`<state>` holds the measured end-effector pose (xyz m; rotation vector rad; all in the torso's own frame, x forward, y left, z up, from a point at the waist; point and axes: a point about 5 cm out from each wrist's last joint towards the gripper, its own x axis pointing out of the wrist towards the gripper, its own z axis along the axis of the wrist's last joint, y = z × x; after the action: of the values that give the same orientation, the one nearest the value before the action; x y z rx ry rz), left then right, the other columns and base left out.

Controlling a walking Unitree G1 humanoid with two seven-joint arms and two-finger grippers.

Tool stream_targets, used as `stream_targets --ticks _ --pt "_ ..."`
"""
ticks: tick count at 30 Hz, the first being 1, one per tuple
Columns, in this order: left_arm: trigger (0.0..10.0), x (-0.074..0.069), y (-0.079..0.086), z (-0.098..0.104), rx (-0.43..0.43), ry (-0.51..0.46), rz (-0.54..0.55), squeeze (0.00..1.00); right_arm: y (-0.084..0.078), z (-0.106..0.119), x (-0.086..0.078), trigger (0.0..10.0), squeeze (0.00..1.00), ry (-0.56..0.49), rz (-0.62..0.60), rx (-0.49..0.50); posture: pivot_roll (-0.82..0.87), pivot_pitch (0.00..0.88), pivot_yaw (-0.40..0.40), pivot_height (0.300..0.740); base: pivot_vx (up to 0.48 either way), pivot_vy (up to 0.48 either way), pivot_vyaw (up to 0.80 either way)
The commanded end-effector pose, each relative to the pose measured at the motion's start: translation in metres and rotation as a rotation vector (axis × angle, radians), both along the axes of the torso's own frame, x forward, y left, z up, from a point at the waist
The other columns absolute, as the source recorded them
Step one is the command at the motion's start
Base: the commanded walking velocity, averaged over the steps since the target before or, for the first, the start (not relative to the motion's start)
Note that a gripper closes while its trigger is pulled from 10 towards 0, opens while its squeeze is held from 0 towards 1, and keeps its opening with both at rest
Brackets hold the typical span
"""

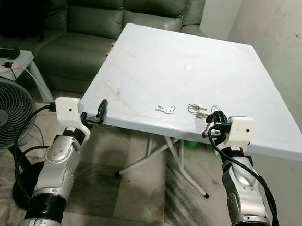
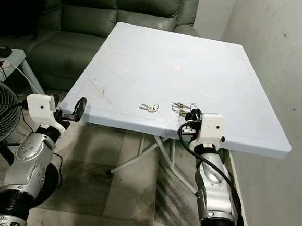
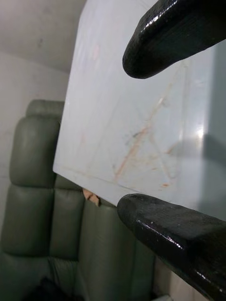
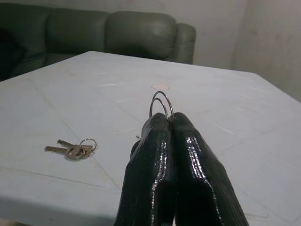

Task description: Hang keys on a hook

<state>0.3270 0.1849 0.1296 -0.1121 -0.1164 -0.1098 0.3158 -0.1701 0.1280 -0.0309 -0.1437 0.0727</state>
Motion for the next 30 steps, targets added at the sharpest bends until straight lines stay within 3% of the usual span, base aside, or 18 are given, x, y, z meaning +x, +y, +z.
stream_targets --ticks 1,25,30 --pt "10.0 0.0027 0.0032 0.003 0.017 -0.007 0.011 0.0 0.0039 0.0039 0.0024 10.0 0.0 -0.018 0.009 0.002 0.02 0.0 -0.008 0.74 0.0 0.0 -0.71" --pt "10.0 0.0003 0.0047 -0.0019 0.019 0.023 0.05 0.0 0.0012 0.0009 0.0013 10.0 0.0 0.001 0.004 -0.018 0.03 0.0 -0.02 0.74 0.0 0.0 -0.71" --pt "10.0 -0.0004 0.0054 0.0005 0.054 0.008 0.047 0.0 0.0026 0.0005 0.0006 10.0 0.0 0.004 0.001 -0.014 0.03 0.0 -0.017 0.74 0.0 0.0 -0.71"
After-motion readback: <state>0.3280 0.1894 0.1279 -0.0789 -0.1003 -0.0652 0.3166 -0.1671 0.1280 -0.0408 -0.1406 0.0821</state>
